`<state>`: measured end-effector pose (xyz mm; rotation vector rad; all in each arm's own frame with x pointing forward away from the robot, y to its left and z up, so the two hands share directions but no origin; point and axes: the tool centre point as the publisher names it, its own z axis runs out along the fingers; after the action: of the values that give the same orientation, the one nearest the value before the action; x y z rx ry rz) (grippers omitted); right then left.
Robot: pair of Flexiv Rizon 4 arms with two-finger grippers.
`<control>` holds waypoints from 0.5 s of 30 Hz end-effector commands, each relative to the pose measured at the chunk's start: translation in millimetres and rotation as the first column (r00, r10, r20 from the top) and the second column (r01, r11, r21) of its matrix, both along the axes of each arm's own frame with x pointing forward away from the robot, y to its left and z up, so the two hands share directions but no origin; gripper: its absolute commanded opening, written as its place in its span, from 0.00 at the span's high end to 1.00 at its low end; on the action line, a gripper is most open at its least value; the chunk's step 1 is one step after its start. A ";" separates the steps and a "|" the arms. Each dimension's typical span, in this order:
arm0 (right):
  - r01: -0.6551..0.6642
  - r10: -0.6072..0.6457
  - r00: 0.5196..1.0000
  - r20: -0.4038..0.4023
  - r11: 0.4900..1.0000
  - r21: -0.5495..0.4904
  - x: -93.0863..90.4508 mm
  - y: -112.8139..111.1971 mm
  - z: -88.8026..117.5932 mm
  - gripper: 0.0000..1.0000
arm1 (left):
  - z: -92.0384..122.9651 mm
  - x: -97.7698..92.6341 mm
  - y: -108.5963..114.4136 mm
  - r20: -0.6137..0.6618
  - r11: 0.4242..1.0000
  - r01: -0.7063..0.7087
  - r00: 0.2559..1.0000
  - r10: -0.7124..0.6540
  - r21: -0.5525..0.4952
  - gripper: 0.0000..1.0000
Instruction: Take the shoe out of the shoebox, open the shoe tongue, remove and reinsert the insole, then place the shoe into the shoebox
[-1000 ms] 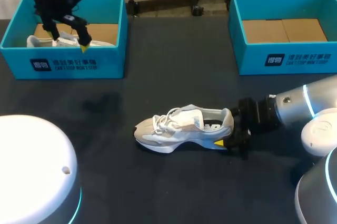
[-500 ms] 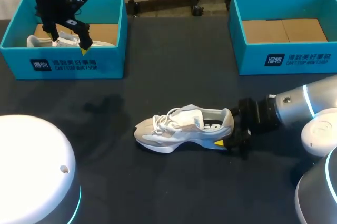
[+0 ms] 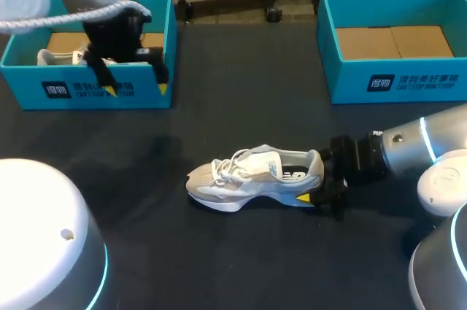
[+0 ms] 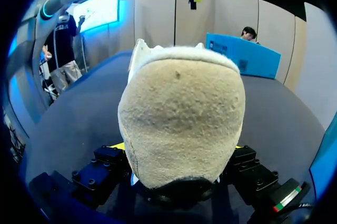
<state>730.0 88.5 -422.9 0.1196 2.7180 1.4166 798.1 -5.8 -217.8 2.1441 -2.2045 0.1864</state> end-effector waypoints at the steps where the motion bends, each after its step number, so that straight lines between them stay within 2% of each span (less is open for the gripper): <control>1: 0.002 -0.002 1.000 0.000 1.000 -0.004 0.1 0.6 0.7 1.00 | -16.1 0.5 -30.9 -0.014 1.000 -0.016 1.000 0.016 0.002 0.00; 15: 0.002 -0.002 1.000 0.000 1.000 -0.004 0.1 0.6 0.7 1.00 | -39.3 -22.2 -102.9 -0.043 1.000 -0.008 0.999 0.007 -0.016 0.00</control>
<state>730.1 88.5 -422.8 0.1195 2.7179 1.4168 777.6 -93.0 -250.4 2.1244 -2.1643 0.1645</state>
